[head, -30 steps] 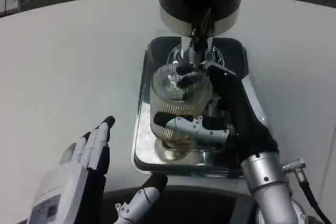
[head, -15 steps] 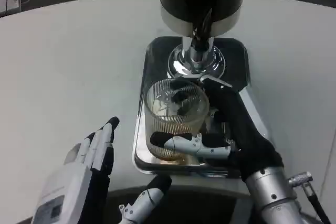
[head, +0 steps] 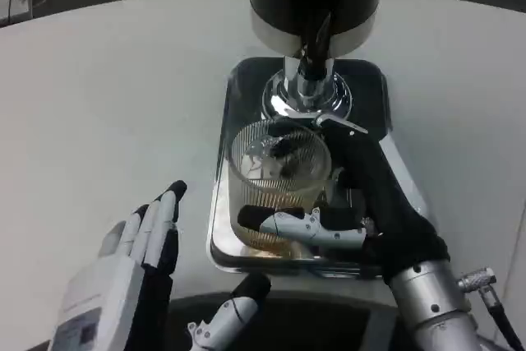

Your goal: Grasp the cup under the faucet to collect the drink, then remove the cup.

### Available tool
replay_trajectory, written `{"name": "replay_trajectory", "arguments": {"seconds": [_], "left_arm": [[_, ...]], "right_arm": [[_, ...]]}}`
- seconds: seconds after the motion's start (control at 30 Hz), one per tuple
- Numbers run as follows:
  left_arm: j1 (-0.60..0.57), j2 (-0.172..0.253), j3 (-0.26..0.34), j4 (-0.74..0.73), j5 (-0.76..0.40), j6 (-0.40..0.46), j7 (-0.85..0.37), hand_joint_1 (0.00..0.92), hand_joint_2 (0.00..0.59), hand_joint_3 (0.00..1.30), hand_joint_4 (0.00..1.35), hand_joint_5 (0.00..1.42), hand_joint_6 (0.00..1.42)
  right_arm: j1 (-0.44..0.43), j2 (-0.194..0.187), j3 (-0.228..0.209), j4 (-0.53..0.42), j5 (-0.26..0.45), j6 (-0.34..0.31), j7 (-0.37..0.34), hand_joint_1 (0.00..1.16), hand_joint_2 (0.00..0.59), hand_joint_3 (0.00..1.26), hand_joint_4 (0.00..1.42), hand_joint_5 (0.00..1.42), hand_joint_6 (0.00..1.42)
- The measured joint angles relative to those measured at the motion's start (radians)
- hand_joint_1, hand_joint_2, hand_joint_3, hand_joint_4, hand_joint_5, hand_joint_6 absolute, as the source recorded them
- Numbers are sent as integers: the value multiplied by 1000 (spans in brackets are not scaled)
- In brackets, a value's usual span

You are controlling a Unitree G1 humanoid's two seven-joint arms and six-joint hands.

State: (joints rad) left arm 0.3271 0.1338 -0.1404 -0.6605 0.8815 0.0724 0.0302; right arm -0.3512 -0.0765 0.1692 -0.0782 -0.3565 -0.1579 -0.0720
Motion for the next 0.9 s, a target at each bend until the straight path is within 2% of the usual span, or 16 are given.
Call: {"name": "replay_trajectory", "arguments": {"seconds": [0.07,0.2,0.3,0.57,0.73,0.9], "left_arm": [[3,-1,-7,-3,0,-10,1,0,161,0,0,0,0],[22,-1,-8,-5,4,-11,7,0,159,0,0,0,0],[24,-1,-12,-6,24,-15,12,0,158,0,0,0,0],[34,-1,-19,-15,37,-28,18,0,147,0,0,0,0],[17,11,-21,-44,86,-28,-6,0,123,0,0,0,0],[8,22,-34,-107,159,-25,-96,0,97,0,0,0,0]], "right_arm": [[70,-26,-28,-90,40,6,40,1162,108,808,983,1219,1424],[241,-115,-112,-319,133,4,132,1162,108,809,983,1219,1424],[267,-129,-150,-395,171,4,147,1162,108,809,983,1219,1424],[301,-142,-187,-458,195,12,181,1162,108,809,983,1219,1424],[306,-168,-223,-507,218,14,201,1162,108,809,983,1219,1424],[311,-207,-249,-546,237,12,239,1162,108,809,983,1219,1424]]}}
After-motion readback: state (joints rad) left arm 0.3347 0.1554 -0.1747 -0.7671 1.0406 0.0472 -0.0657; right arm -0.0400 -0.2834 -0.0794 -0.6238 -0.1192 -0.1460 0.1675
